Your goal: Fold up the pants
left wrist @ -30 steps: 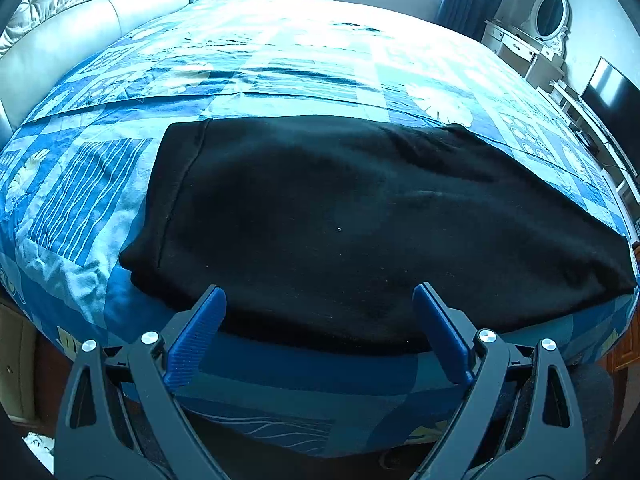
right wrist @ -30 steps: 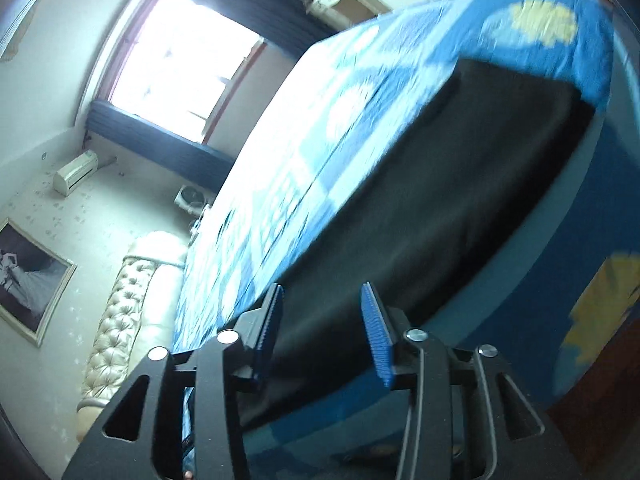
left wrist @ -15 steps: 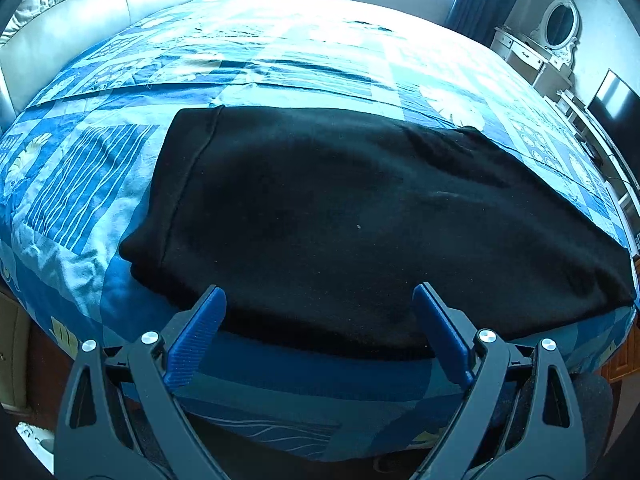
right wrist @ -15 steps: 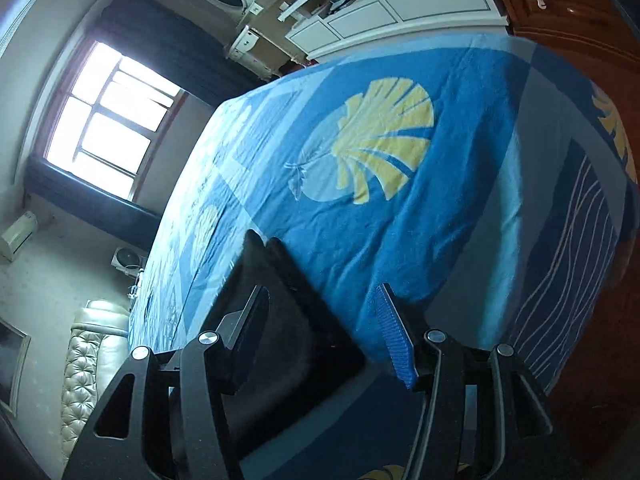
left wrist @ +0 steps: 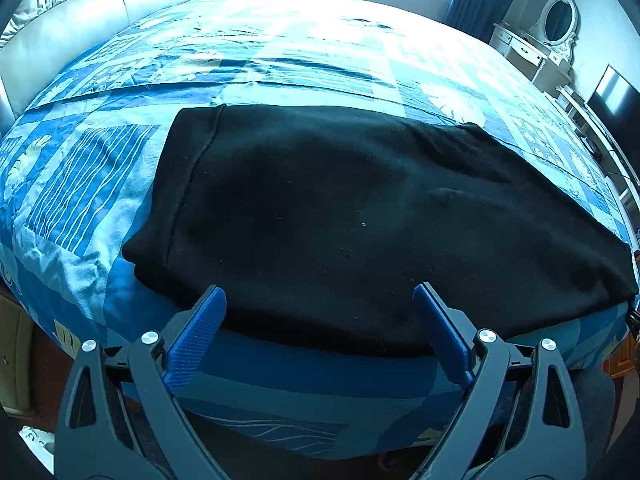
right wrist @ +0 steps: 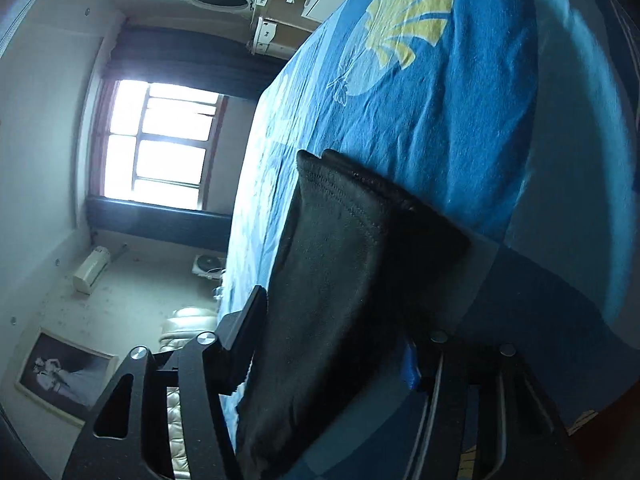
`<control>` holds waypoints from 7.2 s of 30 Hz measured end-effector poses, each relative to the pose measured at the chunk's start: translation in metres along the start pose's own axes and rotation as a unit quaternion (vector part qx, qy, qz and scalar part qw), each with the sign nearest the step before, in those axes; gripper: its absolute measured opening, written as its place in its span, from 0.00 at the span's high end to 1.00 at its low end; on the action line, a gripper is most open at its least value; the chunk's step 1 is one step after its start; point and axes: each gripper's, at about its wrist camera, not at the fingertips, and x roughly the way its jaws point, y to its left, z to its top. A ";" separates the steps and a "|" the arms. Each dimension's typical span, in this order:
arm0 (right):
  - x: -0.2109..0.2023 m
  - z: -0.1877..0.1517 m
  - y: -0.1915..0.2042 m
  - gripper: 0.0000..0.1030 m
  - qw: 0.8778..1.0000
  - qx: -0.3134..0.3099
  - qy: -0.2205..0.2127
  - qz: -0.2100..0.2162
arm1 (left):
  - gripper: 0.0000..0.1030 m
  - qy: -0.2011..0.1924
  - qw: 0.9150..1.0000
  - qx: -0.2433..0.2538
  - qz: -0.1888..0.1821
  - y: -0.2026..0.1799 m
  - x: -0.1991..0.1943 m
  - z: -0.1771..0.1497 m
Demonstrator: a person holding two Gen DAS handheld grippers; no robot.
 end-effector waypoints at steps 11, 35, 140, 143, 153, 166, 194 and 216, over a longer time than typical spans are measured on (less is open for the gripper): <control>0.009 0.000 0.060 0.88 0.998 -0.020 -0.043 -0.038 | 0.09 -0.008 1.000 0.015 0.003 -0.001 -0.015 -0.001; 0.088 -0.233 0.289 0.88 0.936 -0.334 0.109 0.020 | 0.09 -0.023 0.999 0.032 -0.019 -0.014 -0.034 -0.005; 0.071 -0.196 0.063 0.75 0.979 -0.100 0.178 -0.027 | 0.09 0.006 0.996 0.077 -0.044 -0.045 -0.022 -0.025; 0.066 -0.194 0.071 0.68 0.981 -0.092 0.171 -0.027 | 0.09 0.005 0.996 0.079 -0.041 -0.046 -0.022 -0.025; 0.055 -0.218 0.162 0.64 0.977 -0.177 0.115 -0.016 | 0.09 -0.002 0.997 0.070 -0.038 -0.040 -0.024 -0.022; 0.176 -0.365 0.194 0.64 0.917 -0.209 0.341 0.014 | 0.09 -0.008 0.998 0.059 -0.035 -0.032 -0.028 -0.017; 0.113 -0.346 0.203 0.24 0.918 -0.327 0.220 -0.034 | 0.09 -0.003 0.998 0.055 -0.018 -0.026 -0.022 -0.015; 0.114 -0.350 0.198 0.16 0.920 -0.339 0.194 -0.042 | 0.09 -0.029 0.987 -0.026 -0.155 0.065 -0.026 0.062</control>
